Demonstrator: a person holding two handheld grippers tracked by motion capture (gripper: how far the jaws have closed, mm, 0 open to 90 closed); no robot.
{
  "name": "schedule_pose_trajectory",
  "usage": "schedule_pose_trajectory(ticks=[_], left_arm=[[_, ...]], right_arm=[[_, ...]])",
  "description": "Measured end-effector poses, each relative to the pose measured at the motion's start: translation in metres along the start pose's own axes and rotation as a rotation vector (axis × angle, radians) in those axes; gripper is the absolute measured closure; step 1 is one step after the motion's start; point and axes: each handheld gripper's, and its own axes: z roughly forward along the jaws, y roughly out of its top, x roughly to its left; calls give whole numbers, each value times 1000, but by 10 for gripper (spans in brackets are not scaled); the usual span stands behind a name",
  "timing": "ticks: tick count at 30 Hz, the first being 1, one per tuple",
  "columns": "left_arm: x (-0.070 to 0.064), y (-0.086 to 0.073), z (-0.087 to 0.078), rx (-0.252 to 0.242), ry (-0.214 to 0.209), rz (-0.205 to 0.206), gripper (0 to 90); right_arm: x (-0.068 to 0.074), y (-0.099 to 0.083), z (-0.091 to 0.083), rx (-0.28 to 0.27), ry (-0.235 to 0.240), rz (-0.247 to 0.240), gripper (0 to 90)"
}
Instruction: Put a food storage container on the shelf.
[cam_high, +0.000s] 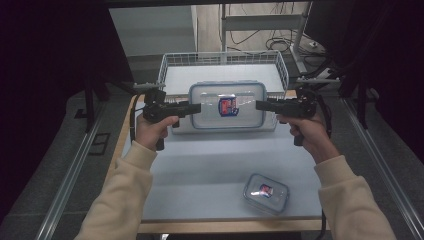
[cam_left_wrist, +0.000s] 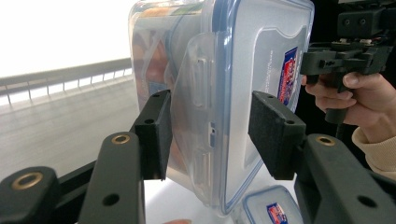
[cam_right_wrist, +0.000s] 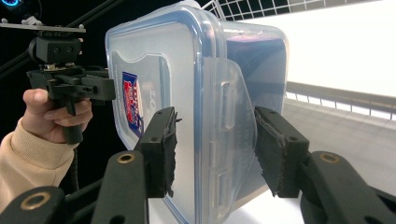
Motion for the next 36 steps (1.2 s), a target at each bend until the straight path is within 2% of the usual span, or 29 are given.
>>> schedule_pose_trajectory(ticks=[8,14,19,21,30,36], left_arm=[[2,11,1,-9,-3,-8,509],[3,19,-1,-22,2,6,509],[11,31,1,-16,1,10,509],[13,37,1,-14,4,-4,509],[42,67,9,-13,1,-21,509],[59,76,18,-2,-4,-32,509]], right_arm=[[-2,14,1,-3,-5,-6,503],[-1,23,3,-11,-1,-10,503],[-5,34,7,-14,-2,-8,504],[-8,40,10,-13,0,-5,503],[-25,71,31,-4,-1,2,503],[-38,84,42,9,-9,27,502]])
